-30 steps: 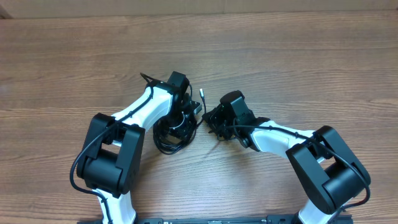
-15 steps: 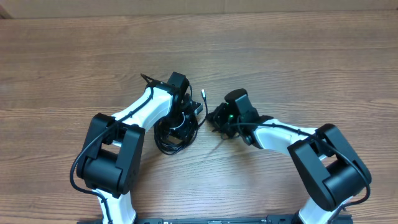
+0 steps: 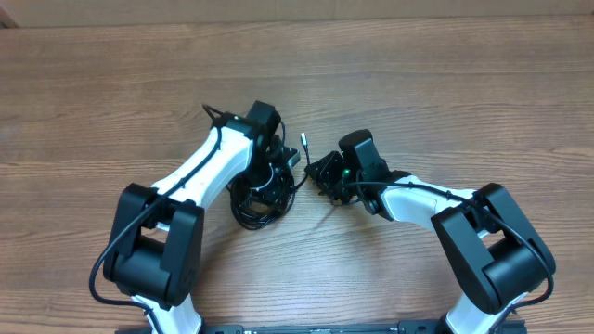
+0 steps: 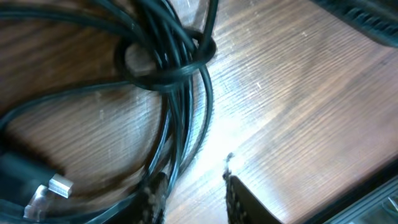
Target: Untangle cables
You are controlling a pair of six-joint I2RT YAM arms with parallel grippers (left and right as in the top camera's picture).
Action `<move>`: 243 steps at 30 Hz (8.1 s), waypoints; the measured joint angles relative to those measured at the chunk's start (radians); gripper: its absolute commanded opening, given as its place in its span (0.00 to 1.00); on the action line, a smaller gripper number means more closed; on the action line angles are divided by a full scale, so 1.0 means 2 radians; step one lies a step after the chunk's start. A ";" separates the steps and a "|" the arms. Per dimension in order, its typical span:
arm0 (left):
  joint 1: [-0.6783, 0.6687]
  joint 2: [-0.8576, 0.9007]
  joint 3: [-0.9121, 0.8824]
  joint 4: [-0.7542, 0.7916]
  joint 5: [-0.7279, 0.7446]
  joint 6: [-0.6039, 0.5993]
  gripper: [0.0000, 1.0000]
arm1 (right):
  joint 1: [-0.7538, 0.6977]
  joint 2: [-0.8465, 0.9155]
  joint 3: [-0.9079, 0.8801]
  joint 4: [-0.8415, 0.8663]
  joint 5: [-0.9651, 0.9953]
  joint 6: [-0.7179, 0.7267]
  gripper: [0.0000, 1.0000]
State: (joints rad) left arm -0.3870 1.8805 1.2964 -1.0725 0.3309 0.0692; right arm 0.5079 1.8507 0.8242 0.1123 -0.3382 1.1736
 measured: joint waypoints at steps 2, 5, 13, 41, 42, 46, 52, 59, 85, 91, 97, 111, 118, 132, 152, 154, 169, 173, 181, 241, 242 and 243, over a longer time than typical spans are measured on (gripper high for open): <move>0.000 -0.005 0.022 -0.027 -0.008 -0.017 0.31 | -0.006 0.000 0.006 -0.014 -0.025 -0.019 0.39; 0.000 -0.013 0.049 -0.050 -0.042 -0.065 0.33 | -0.030 0.000 0.034 -0.088 -0.064 -0.044 0.40; -0.003 -0.017 0.048 -0.064 -0.123 -0.219 0.38 | -0.069 0.004 0.153 -0.279 -0.091 -0.135 0.47; -0.002 -0.017 -0.046 0.027 -0.187 -0.453 0.12 | 0.025 0.004 0.147 -0.192 0.093 -0.099 0.04; -0.002 -0.017 -0.046 0.027 -0.194 -0.452 0.10 | 0.030 0.004 0.147 -0.189 0.099 -0.099 0.04; 0.004 -0.017 -0.046 0.024 -0.206 -0.452 0.04 | 0.050 0.010 0.147 -0.179 0.120 -0.099 0.04; 0.004 -0.017 -0.051 -0.005 -0.211 -0.453 0.05 | 0.060 0.048 0.147 -0.179 0.119 -0.085 0.04; 0.005 -0.017 -0.096 0.038 -0.234 -0.452 0.06 | 0.060 0.057 0.146 -0.206 0.043 -0.077 0.04; 0.027 -0.017 -0.079 0.242 -0.371 -0.367 0.04 | 0.133 0.057 0.146 -0.154 -0.058 -0.057 0.04; 0.037 -0.022 0.041 0.094 -0.313 -0.357 0.14 | 0.113 0.040 0.150 -0.229 -0.057 -0.129 0.10; 0.107 -0.040 0.086 0.009 -0.208 -0.328 0.38 | 0.103 -0.024 0.180 -0.296 -0.055 -0.253 0.31; 0.157 -0.038 -0.049 0.072 -0.076 -0.223 0.13 | 0.126 -0.039 0.187 -0.323 -0.031 -0.431 0.37; 0.156 -0.027 -0.084 0.113 -0.070 -0.227 0.16 | 0.137 -0.036 0.187 -0.383 0.000 -0.450 0.42; 0.100 -0.015 -0.098 0.196 -0.030 -0.245 0.04 | 0.078 -0.035 0.187 -0.452 0.014 -0.498 0.38; 0.020 0.071 -0.042 0.311 0.089 -0.319 0.04 | -0.006 -0.049 0.187 -0.507 0.015 -0.517 0.34; 0.020 0.080 -0.018 0.289 0.089 -0.318 0.04 | -0.014 -0.065 0.187 -0.514 0.015 -0.526 0.35; 0.021 0.089 0.202 -0.092 -0.094 -0.279 0.39 | 0.025 -0.107 0.186 -0.489 0.014 -0.619 0.40; 0.031 0.089 0.177 -0.088 -0.133 -0.278 0.39 | 0.055 -0.107 0.163 -0.448 0.032 -0.636 0.40; 0.078 0.089 0.095 0.005 -0.112 -0.269 0.32 | 0.068 -0.107 0.071 -0.307 0.087 -0.654 0.42; 0.024 0.086 0.038 0.170 -0.044 -0.159 0.04 | -0.028 -0.146 0.023 -0.270 0.072 -0.664 0.54; 0.024 0.086 0.038 0.172 -0.045 -0.147 0.04 | -0.028 -0.146 0.022 -0.272 0.061 -0.664 0.54; 0.024 0.086 0.038 0.173 -0.044 -0.134 0.04 | -0.028 -0.146 0.020 -0.274 0.050 -0.666 0.54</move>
State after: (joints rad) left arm -0.3389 2.0518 1.3720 -0.7269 0.2420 -0.1997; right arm 0.4515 1.5597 0.8635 -0.4366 -0.2390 -0.1577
